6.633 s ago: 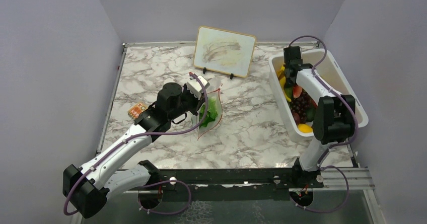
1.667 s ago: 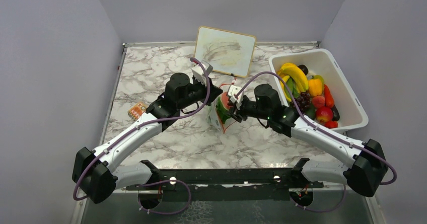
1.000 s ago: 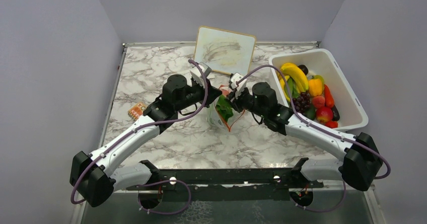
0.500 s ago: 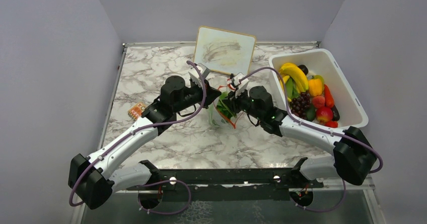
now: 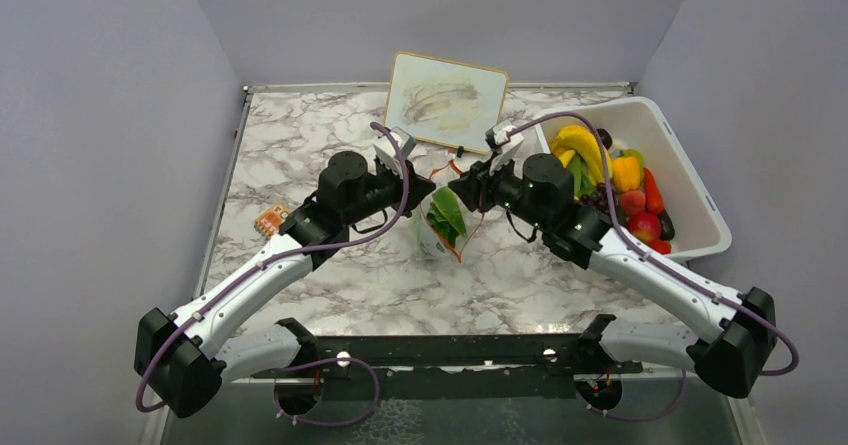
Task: Place the food in the zip-top bag and seal the zipper
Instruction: Place the fake fruit in the zipper food storage bag, then pick up the fake fruit from the bin.
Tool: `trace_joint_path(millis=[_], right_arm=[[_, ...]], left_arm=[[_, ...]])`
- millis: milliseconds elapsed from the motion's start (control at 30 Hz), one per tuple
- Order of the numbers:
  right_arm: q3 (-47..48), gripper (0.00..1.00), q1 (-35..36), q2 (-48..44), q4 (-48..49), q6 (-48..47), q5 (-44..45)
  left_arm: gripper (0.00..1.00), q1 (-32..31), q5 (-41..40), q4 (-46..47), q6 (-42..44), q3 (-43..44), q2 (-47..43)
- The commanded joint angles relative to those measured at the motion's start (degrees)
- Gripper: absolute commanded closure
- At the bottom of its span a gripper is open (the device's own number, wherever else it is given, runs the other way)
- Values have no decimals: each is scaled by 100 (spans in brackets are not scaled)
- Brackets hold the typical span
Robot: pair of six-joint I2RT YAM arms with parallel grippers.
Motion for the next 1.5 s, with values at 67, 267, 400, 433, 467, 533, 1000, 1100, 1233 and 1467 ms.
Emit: trace_joint_path(millis=[67, 267, 400, 433, 467, 533, 1000, 1100, 1233, 1467], right_arm=[[479, 60, 45, -657, -1123, 345, -182], [1111, 54, 42, -817, -2091, 305, 861], [1354, 53, 29, -786, -2082, 103, 1782], [1378, 53, 0, -761, -2022, 61, 2006], [1396, 52, -53, -735, -1941, 11, 2158], [1454, 52, -241, -646, -1829, -82, 2229], [1640, 45, -2769, 565, -2262, -507, 1704], [1523, 43, -3262, 775, -2106, -893, 1789], [1502, 40, -3906, 1114, -2010, -1309, 1272], [1644, 34, -4471, 1967, -2069, -1822, 699]], left_arm=[[100, 0, -338, -130, -66, 113, -77], [100, 7, -540, -536, 365, 306, -58], [100, 2, -647, -813, 751, 330, -111], [100, 6, -611, -820, 827, 296, -150], [100, 7, -558, -805, 928, 256, -186], [100, 7, -486, -777, 1040, 160, -265], [100, 7, -135, -313, 1586, -619, -774], [100, 3, -62, -333, 1619, -626, -691], [100, 7, 60, -329, 1642, -635, -607], [100, 6, 386, -323, 1649, -714, -629]])
